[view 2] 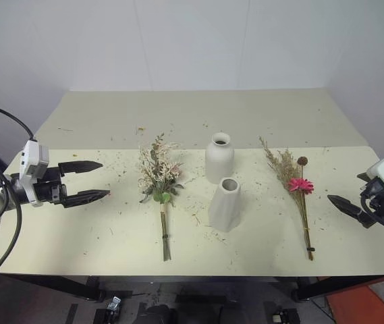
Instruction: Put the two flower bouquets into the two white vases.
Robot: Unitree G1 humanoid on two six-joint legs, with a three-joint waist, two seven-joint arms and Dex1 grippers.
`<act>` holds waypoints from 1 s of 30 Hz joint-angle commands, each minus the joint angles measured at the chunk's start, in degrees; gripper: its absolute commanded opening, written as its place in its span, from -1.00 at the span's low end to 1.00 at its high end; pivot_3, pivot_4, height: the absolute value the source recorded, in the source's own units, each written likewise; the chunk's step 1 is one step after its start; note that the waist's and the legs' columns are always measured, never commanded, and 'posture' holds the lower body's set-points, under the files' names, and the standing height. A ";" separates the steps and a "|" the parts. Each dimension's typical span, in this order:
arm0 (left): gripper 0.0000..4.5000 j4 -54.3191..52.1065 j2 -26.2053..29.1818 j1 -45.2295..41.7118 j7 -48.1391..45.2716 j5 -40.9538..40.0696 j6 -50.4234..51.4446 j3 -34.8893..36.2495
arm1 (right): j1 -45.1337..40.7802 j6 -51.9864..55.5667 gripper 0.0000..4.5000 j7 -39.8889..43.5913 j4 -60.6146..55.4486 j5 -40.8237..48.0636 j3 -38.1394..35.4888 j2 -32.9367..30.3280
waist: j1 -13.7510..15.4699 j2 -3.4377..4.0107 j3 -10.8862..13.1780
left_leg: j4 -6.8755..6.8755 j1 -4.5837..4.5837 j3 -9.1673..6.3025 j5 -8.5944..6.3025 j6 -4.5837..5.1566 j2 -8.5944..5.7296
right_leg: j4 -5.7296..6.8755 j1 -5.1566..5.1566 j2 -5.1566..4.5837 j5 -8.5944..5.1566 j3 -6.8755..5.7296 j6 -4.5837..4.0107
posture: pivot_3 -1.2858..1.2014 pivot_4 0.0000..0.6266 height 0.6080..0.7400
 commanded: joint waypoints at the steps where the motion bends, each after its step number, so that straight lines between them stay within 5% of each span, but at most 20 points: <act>1: 1.00 -0.64 0.22 -1.21 -0.05 -0.21 -0.74 0.52 | -0.09 0.14 0.99 0.28 -1.34 0.42 -1.87 -0.57 | 0.00 0.00 0.00 | 0.00 0.00 0.00 0.00 0.00 0.00 | 0.00 0.00 0.00 0.00 0.00 0.00 | 0.03 -0.52 1.00; 20: 1.00 -1.14 -0.20 -1.41 -0.04 -0.61 -0.78 0.66 | -0.75 4.16 0.99 1.07 -0.92 2.91 -1.76 -1.07 | 0.06 0.00 0.00 | 0.00 0.00 0.01 0.00 0.00 0.01 | 0.00 0.00 0.02 0.01 0.01 -0.01 | 0.03 -0.52 1.00; 30: 1.00 2.04 -5.37 -20.99 -5.59 0.71 -1.42 -8.31 | -10.26 21.97 0.99 -5.02 -0.69 6.48 6.79 -0.42 | 0.14 -0.14 0.06 | 0.13 -0.04 0.02 0.06 -0.07 0.02 | -0.03 0.03 0.08 0.19 0.02 0.01 | 0.03 -0.52 1.00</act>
